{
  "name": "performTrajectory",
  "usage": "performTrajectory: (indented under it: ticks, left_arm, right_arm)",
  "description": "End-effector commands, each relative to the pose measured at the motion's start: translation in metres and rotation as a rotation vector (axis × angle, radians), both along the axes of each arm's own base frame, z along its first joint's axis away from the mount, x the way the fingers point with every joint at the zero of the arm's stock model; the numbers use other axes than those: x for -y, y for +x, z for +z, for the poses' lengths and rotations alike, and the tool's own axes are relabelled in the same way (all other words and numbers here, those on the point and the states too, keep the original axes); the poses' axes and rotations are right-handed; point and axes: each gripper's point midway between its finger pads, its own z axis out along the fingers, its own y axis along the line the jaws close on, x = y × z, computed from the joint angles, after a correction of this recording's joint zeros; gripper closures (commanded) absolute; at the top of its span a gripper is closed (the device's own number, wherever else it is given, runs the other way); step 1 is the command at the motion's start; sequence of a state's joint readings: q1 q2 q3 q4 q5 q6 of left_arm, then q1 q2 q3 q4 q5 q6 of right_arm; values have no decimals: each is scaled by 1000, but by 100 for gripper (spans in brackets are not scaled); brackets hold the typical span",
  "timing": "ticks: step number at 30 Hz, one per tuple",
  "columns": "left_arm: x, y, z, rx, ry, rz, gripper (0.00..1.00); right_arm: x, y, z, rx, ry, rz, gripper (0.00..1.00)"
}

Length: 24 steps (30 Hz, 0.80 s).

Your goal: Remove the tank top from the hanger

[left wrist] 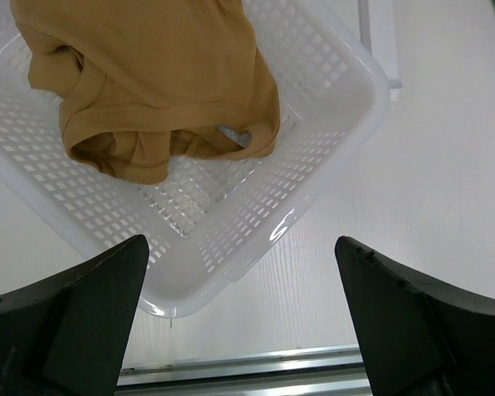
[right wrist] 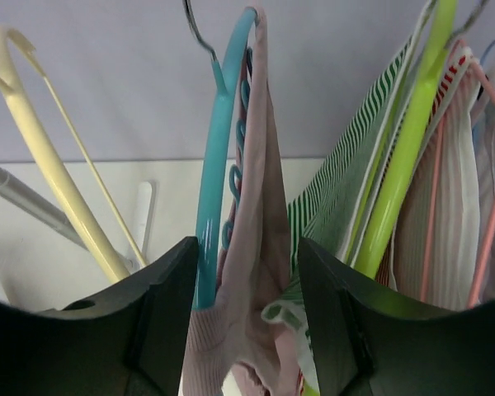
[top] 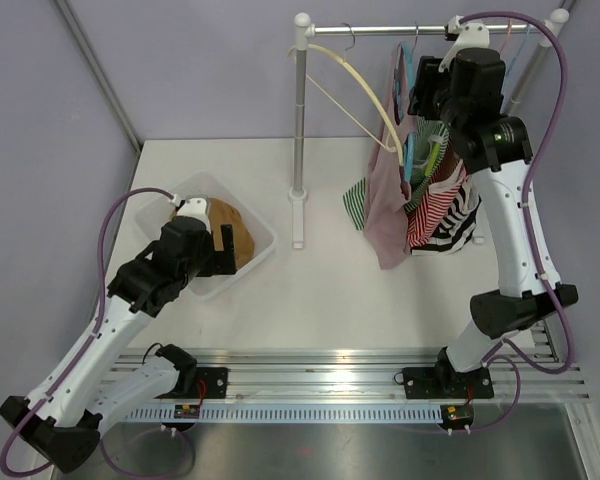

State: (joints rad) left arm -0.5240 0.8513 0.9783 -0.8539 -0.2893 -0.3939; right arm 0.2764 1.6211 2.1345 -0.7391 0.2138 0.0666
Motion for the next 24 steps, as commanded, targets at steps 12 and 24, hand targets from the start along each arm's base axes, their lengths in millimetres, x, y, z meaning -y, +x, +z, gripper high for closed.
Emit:
performTrajectory:
  ticks: [12,24]
  left_arm:
    - [7,3,14,75,-13,-60,1]
    - [9,3,13,70,-13,-71,1]
  right_arm:
    - [-15,45,5,-16,-25,75,60]
    - [-16,37,9,-21,-26,92,92]
